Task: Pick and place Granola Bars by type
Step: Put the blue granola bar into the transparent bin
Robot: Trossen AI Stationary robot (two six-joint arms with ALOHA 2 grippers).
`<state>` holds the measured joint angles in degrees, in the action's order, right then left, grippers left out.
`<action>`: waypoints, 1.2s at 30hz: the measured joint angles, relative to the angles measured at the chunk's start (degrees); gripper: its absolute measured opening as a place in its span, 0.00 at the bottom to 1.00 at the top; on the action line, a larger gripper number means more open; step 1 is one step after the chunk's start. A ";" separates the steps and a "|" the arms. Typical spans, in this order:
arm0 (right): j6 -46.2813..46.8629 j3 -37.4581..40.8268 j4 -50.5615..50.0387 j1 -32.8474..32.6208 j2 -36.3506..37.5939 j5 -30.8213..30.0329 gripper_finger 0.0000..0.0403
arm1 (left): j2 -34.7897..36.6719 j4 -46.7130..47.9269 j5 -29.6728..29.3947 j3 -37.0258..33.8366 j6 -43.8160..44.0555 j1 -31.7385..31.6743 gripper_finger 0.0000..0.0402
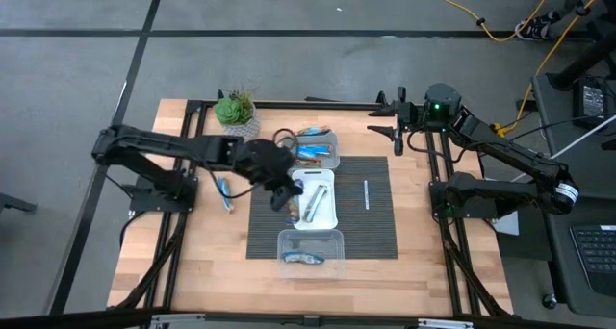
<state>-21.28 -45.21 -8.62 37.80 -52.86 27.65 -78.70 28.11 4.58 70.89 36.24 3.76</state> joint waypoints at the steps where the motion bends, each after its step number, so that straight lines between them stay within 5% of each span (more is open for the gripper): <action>1: 0.00 0.00 0.00 0.00 0.00 0.01 0.42 | -1.23 0.34 0.95 1.48 -1.25 -0.14 0.05; 14: 0.02 0.00 -0.16 0.00 0.00 -0.01 0.42 | -9.88 6.98 9.40 9.08 -10.10 1.30 0.05; 29: -0.20 0.00 -0.52 0.01 0.00 -0.12 0.42 | -20.57 8.52 6.97 9.08 -15.40 8.47 0.05; 36: -0.08 0.00 -0.53 0.02 0.00 -0.12 0.42 | -24.78 -0.61 7.30 9.09 -15.07 9.99 0.05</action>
<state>-21.36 -45.21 -9.16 37.82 -52.86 27.53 -103.48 27.49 11.87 79.97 21.17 13.75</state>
